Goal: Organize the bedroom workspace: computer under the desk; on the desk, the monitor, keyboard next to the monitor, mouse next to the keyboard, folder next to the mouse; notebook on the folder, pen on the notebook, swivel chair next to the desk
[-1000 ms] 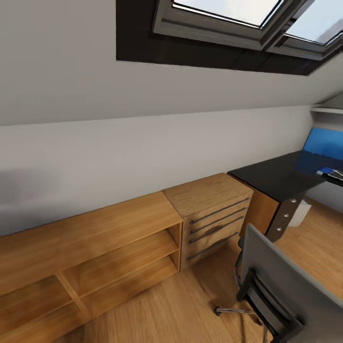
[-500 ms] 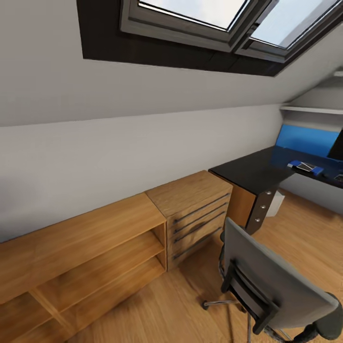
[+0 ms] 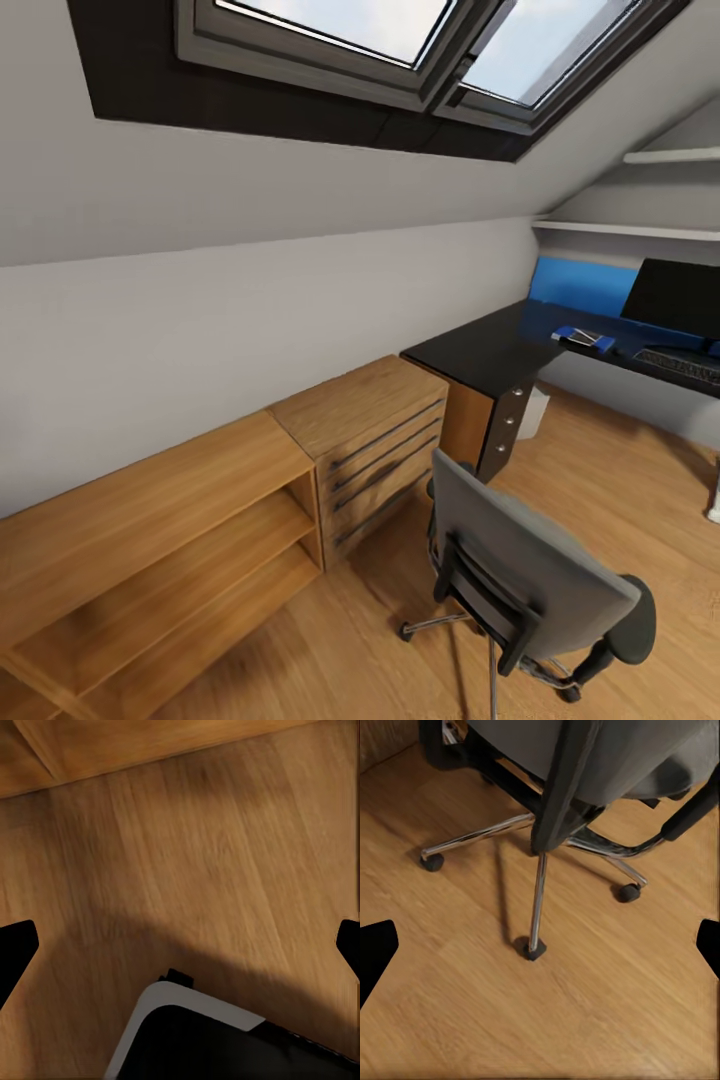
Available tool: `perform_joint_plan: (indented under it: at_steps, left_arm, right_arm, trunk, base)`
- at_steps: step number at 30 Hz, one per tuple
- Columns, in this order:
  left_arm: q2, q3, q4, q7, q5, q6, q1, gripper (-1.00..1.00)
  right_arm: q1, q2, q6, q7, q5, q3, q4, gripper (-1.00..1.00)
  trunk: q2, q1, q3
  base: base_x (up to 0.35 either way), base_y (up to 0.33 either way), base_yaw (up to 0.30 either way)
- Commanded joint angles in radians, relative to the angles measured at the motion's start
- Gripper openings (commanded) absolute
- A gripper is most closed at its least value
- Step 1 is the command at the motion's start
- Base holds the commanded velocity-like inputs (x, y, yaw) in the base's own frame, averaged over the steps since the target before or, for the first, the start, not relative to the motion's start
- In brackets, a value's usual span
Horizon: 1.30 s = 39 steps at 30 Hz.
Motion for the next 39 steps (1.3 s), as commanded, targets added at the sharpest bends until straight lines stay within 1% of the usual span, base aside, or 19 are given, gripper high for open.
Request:
perform_joint_plan:
  at_steps: [1, 7, 16, 22, 26, 34, 39]
  left_arm:
    - [0.0, -0.004, -0.002, 0.001, 0.009, 0.006, 0.001, 1.0]
    - [0.0, -0.004, 0.013, -0.002, 0.012, 0.042, 0.001, 1.0]
    - [0.0, -0.003, 0.024, -0.004, 0.015, 0.05, 0.001, 1.0]
    - [-0.004, -0.004, 0.017, -0.006, 0.014, 0.049, 0.001, 1.0]
    - [-0.003, -0.008, 0.0, -0.018, 0.012, 0.039, 0.001, 1.0]
    - [0.003, -0.006, -0.017, -0.042, 0.017, -0.009, 0.001, 1.0]
    - [0.003, -0.003, -0.018, -0.061, 0.018, -0.016, 0.001, 1.0]
  right_arm:
    - [-0.001, 0.001, -0.002, -0.006, -0.003, 0.008, 0.002, 1.0]
    - [-0.001, 0.001, -0.002, -0.006, -0.003, 0.009, 0.002, 1.0]
    - [-0.001, 0.001, -0.002, -0.006, -0.002, 0.009, 0.002, 1.0]
    - [-0.001, -0.001, -0.002, -0.006, -0.003, 0.009, 0.002, 1.0]
    - [-0.001, 0.0, -0.002, -0.006, -0.003, 0.009, 0.002, 1.0]
    - [-0.001, 0.001, -0.002, -0.006, -0.004, 0.009, 0.002, 1.0]
    - [-0.001, 0.001, -0.003, -0.006, -0.004, 0.009, 0.002, 1.0]
  trunk:
    - [-0.001, 0.0, -0.001]
    - [-0.001, 0.0, -0.001]
    - [-0.001, 0.0, -0.001]
    - [-0.001, 0.0, -0.001]
    - [-0.001, 0.0, -0.001]
    - [-0.001, 0.0, -0.001]
    - [-0.001, 0.0, -0.001]
  base:
    - [0.0, 0.0, -0.258]
    - [0.0, 0.0, -0.258]
    - [0.0, 0.0, -0.258]
    - [0.0, 0.0, -0.258]
    - [0.0, 0.0, -0.259]
    - [0.0, 0.0, -0.259]
    - [0.0, 0.0, -0.26]
